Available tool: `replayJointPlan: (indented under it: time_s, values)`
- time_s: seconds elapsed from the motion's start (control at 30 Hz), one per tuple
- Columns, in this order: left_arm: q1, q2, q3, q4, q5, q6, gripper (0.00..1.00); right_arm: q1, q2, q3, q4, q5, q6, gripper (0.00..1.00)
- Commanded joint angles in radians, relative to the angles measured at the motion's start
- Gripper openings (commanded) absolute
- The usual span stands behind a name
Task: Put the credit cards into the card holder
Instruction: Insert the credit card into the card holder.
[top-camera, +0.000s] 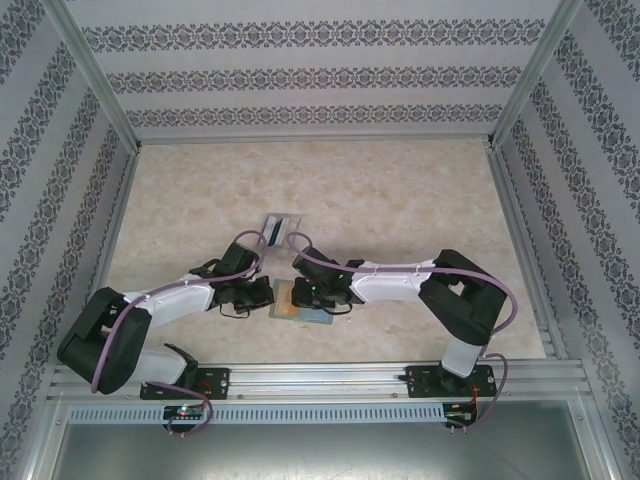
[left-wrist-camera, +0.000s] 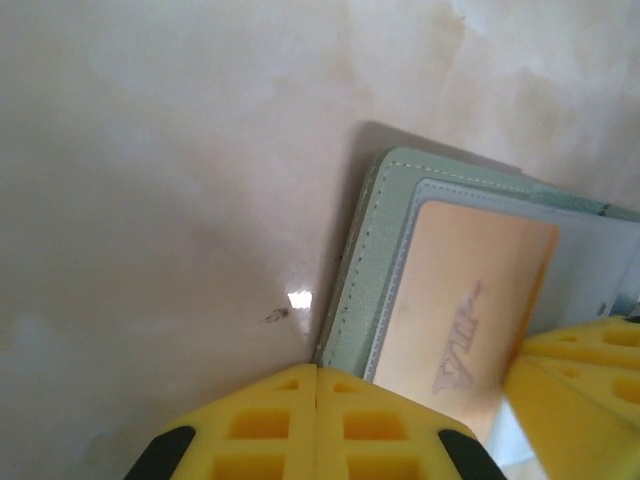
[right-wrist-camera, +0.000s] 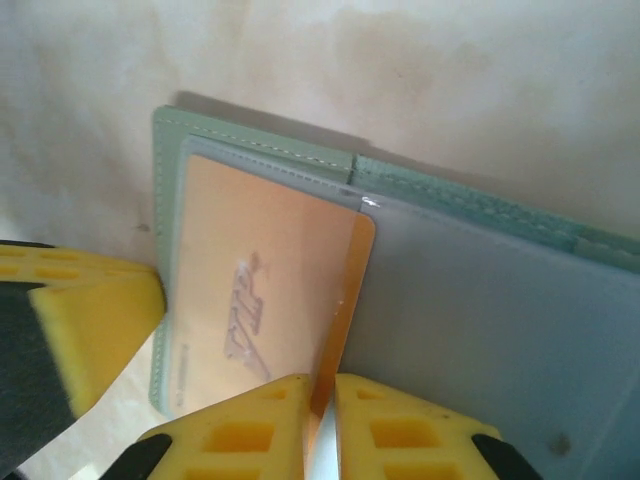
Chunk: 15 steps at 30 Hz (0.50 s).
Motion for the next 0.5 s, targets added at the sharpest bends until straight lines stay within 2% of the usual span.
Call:
replayJointPlan:
  time_s: [0.0, 0.13, 0.23, 0.27, 0.37, 0.47]
  values:
    - [0.001, -0.053, 0.045, -0.184, -0.111, 0.032, 0.00, 0.004, -0.108, -0.031, 0.003, 0.050, -0.049, 0.19]
    - [0.001, -0.130, 0.134, -0.334, -0.197, 0.081, 0.00, -0.005, -0.220, -0.104, 0.008, 0.110, -0.083, 0.32]
    - [0.002, -0.186, 0.195, -0.397, -0.261, 0.099, 0.06, -0.017, -0.295, -0.153, 0.001, 0.156, -0.115, 0.40]
    - [0.001, -0.195, 0.223, -0.419, -0.273, 0.104, 0.12, -0.026, -0.320, -0.168, 0.006, 0.164, -0.128, 0.42]
    - [0.000, -0.200, 0.297, -0.449, -0.292, 0.135, 0.40, -0.052, -0.393, -0.200, 0.004, 0.212, -0.217, 0.45]
    - [0.000, -0.172, 0.366, -0.438, -0.330, 0.162, 0.57, -0.067, -0.495, -0.223, -0.021, 0.301, -0.345, 0.50]
